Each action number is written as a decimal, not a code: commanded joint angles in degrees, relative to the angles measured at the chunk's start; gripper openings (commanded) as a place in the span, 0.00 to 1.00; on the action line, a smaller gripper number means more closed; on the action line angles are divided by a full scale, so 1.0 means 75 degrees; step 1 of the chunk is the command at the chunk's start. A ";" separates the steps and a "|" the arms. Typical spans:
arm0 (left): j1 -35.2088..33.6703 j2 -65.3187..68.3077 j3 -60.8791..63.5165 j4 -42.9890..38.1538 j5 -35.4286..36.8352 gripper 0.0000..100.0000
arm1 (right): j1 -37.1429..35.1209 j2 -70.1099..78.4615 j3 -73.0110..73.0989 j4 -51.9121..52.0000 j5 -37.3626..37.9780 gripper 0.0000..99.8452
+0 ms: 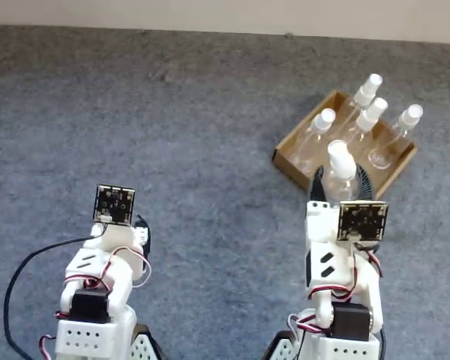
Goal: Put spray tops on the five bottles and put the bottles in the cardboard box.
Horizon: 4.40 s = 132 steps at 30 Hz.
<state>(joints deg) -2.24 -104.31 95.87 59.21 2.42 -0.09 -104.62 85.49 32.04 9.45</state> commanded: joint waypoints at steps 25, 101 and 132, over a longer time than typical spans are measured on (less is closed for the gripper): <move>0.0088 -0.0135 0.0147 0.2239 -0.0035 0.01 | 0.2842 0.3347 -0.2116 -0.2127 -0.0082 0.12; 0.0088 -0.0135 0.0147 0.2239 -0.0035 0.01 | 0.1940 1.1587 -0.1846 -1.0157 -0.1407 0.12; 0.0088 -0.0135 0.0147 0.2239 -0.0035 0.01 | 0.1811 1.3790 -0.1788 -1.1622 -0.0563 0.12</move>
<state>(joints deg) -2.24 -104.31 95.87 75.82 2.42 13.89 -1.49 73.54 -54.81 4.35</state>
